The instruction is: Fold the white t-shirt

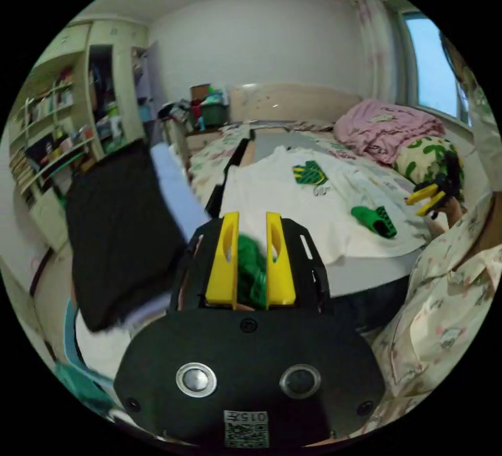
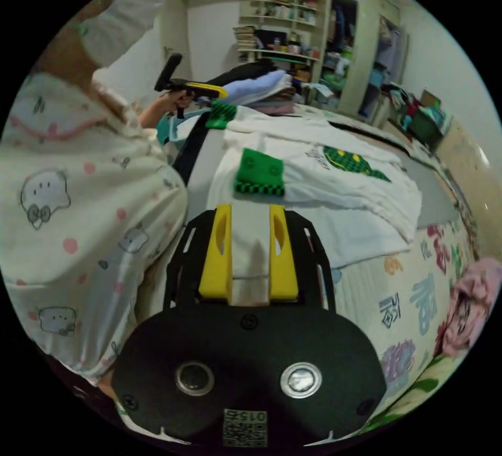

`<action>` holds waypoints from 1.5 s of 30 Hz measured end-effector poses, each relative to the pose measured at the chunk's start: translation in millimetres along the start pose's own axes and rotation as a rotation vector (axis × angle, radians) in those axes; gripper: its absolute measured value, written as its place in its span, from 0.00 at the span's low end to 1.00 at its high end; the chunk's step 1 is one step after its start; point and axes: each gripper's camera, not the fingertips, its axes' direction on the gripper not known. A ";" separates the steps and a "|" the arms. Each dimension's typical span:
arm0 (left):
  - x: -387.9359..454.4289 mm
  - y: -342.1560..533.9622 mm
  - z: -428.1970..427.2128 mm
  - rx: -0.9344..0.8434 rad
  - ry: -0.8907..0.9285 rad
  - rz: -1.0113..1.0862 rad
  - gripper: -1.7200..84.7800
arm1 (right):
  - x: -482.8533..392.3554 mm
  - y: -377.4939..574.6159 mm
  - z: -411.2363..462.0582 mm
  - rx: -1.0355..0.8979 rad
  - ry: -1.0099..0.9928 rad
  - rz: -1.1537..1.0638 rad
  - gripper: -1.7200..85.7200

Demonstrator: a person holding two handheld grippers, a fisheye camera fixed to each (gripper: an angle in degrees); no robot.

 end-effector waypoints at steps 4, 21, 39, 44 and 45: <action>-23.6 58.7 -39.2 0.022 -0.059 -0.203 0.12 | -2.8 25.5 10.2 -0.084 -0.115 -0.155 0.17; 57.0 -96.3 -77.8 0.204 0.346 0.008 0.06 | 70.5 136.1 23.5 -0.135 -0.125 -0.109 0.15; -118.4 -24.9 -100.3 -0.094 -0.008 -0.434 0.17 | 121.7 199.3 43.9 -0.182 -0.151 -0.147 0.17; -155.1 -24.5 -88.7 -0.123 0.023 -0.475 0.11 | 126.5 206.6 58.9 -0.174 -0.175 -0.170 0.19; -167.5 -23.3 -85.4 -0.122 0.073 -0.518 0.09 | 126.9 207.1 61.9 -0.178 -0.175 -0.171 0.19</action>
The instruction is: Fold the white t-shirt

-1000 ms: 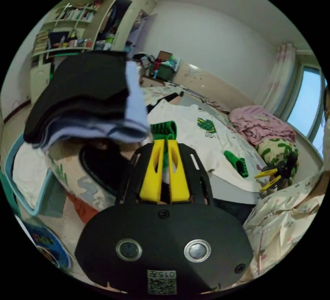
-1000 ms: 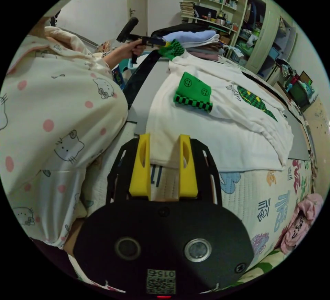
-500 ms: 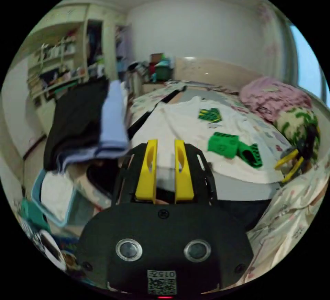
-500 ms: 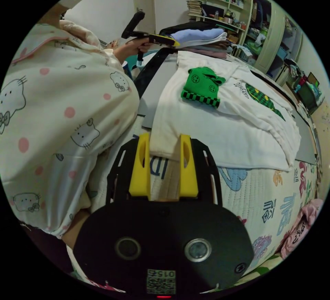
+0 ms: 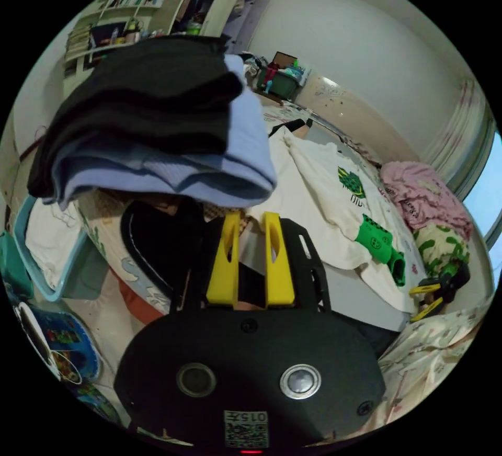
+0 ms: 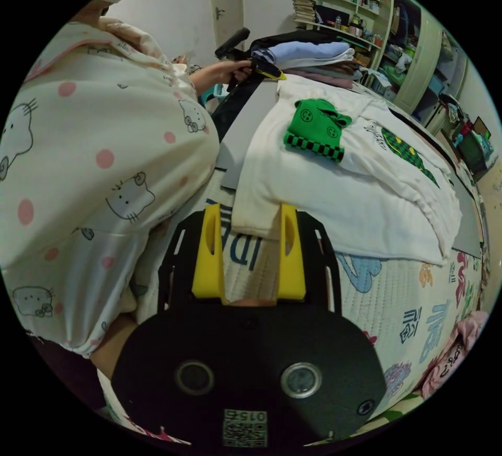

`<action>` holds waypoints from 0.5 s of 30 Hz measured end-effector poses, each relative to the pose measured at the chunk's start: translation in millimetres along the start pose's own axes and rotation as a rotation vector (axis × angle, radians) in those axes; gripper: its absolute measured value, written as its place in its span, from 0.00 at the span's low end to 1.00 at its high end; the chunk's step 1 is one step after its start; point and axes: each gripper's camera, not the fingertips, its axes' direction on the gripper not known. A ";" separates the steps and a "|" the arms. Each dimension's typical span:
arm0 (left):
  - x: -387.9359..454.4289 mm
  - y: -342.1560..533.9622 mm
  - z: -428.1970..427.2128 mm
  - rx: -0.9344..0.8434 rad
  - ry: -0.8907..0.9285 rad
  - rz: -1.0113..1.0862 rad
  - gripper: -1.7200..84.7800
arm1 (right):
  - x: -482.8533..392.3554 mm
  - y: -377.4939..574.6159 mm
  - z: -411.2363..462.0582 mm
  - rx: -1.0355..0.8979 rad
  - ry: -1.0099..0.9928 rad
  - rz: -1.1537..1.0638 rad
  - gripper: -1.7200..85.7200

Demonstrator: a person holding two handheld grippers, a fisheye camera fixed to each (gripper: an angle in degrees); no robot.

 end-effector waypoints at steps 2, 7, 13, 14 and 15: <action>-11.7 -8.1 -2.0 0.003 0.080 -0.028 0.06 | 4.5 0.6 7.0 -0.012 0.040 0.020 0.15; -7.6 -16.8 -21.3 0.050 0.073 -0.011 0.03 | 12.6 3.1 15.2 -0.033 0.136 0.065 0.07; 13.1 -15.3 -73.0 0.147 -0.031 0.042 0.02 | 6.0 28.6 -22.3 0.111 0.064 0.018 0.06; 18.4 -13.3 -81.6 0.146 -0.054 0.058 0.02 | 5.5 32.2 -25.6 0.124 0.037 0.009 0.06; 23.0 -10.0 -90.2 0.149 -0.081 0.070 0.02 | 4.8 32.9 -25.6 0.127 0.023 0.000 0.06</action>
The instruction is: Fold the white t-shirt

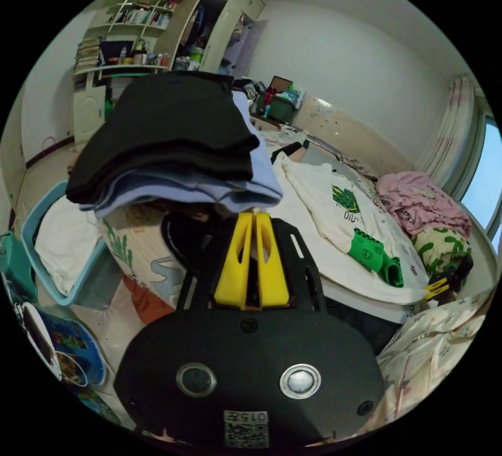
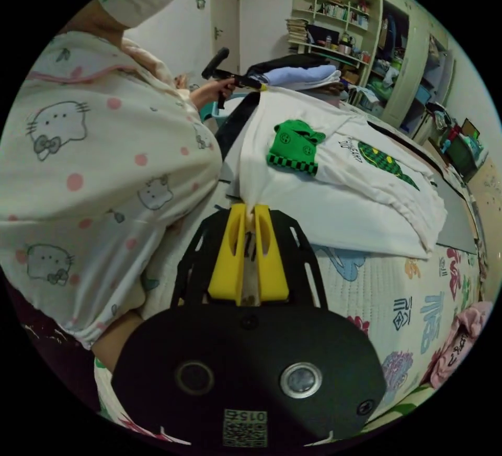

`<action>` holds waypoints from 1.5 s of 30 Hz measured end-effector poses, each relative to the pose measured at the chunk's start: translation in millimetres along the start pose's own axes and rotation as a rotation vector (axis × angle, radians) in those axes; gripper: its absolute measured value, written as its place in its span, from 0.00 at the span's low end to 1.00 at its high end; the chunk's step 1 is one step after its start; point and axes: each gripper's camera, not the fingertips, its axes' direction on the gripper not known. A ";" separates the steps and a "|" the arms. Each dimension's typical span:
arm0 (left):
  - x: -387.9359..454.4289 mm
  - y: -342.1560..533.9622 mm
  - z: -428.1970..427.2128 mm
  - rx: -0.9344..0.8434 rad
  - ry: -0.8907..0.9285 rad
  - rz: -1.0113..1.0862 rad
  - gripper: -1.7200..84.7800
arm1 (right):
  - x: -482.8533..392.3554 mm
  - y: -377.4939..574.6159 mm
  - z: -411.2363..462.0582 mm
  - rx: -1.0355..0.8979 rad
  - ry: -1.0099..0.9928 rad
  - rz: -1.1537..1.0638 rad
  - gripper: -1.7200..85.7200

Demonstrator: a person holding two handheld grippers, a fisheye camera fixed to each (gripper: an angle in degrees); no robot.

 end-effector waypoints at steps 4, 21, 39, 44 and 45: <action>9.0 9.2 -21.9 -0.007 -0.083 0.011 0.03 | -6.6 -9.7 28.5 -0.074 -0.118 -0.071 0.06; 245.9 -24.5 -12.3 0.030 0.347 0.531 0.15 | 34.6 -183.2 44.9 0.166 0.026 0.201 0.18; 415.5 -36.3 157.2 -0.409 0.302 0.810 0.13 | -20.7 -262.5 129.1 -0.069 0.043 -0.001 0.12; 393.7 -77.9 173.9 -0.451 0.508 0.730 0.04 | 48.1 -261.3 64.2 0.131 -0.130 0.257 0.01; 381.6 -94.1 174.4 -0.422 0.506 0.690 0.03 | 55.8 -258.5 53.9 0.166 -0.160 0.275 0.01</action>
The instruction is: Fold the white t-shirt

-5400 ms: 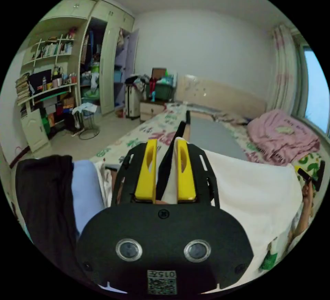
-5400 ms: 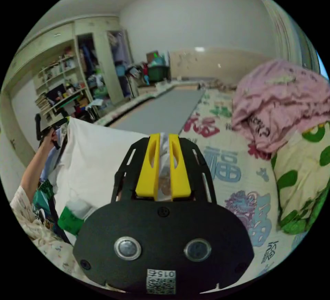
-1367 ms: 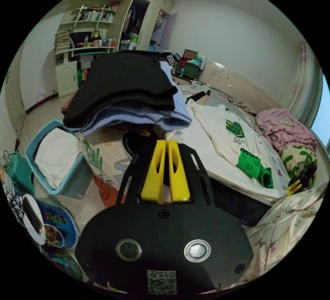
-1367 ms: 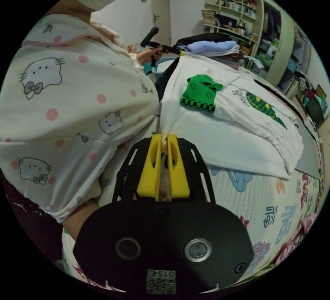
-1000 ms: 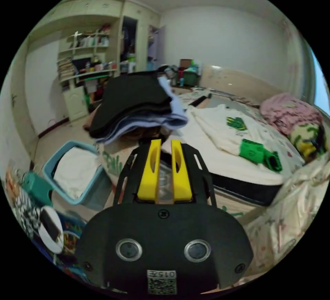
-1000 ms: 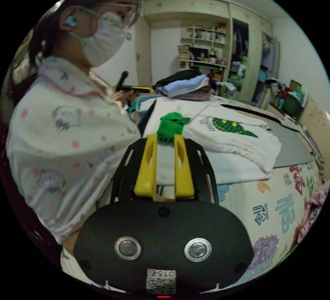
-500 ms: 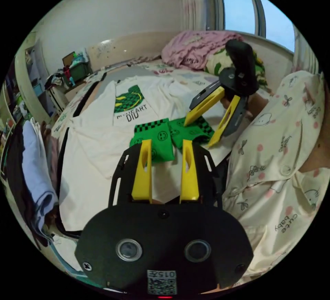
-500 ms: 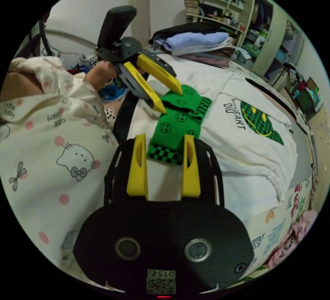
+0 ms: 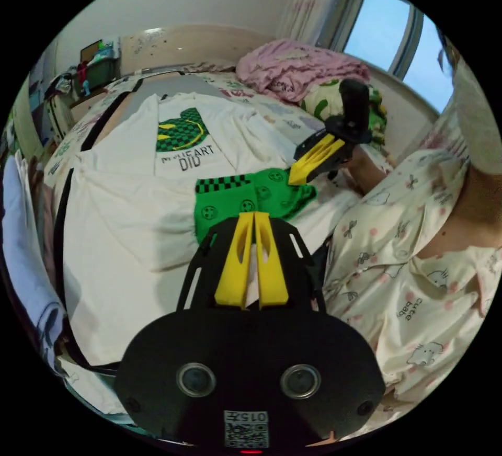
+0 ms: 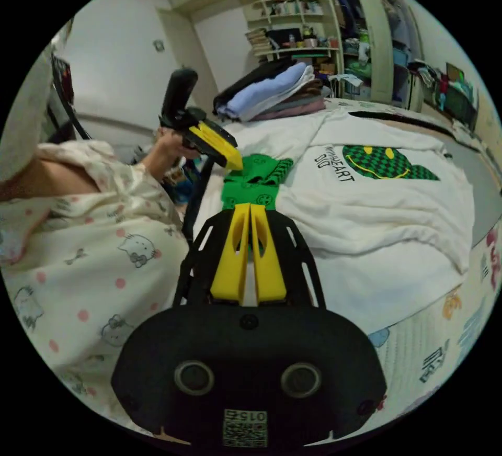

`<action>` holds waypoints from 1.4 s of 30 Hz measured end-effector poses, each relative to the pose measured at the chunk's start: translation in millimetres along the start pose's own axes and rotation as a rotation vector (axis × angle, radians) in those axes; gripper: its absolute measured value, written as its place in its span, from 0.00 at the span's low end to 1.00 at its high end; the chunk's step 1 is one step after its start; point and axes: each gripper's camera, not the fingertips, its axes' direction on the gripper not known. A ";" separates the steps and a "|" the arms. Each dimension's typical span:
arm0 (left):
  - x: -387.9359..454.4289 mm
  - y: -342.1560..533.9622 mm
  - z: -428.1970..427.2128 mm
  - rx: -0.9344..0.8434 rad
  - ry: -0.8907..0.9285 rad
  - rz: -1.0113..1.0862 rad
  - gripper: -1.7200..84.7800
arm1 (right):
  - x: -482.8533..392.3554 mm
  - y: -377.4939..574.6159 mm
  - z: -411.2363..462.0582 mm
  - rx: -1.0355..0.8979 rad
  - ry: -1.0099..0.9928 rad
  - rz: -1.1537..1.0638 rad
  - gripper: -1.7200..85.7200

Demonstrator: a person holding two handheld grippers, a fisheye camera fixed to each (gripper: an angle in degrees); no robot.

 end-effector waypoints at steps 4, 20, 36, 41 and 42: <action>-40.9 -3.4 -41.2 0.130 0.031 -0.062 0.02 | 14.4 -8.9 -63.8 0.175 -0.060 0.077 0.01; 13.0 -3.4 44.9 -0.073 -0.241 0.111 0.11 | -72.1 -122.5 -116.3 0.079 0.157 -0.002 0.01; -43.9 7.2 13.2 0.072 -0.156 -0.048 0.03 | 21.8 -151.9 -263.8 0.370 -0.017 0.616 0.02; -18.7 -22.0 6.4 0.115 -0.145 0.049 0.07 | 27.7 -148.8 -295.2 0.468 -0.276 0.667 0.10; -12.5 -34.2 5.4 0.143 -0.134 0.069 0.08 | 26.7 -149.1 -297.4 0.482 -0.311 0.667 0.12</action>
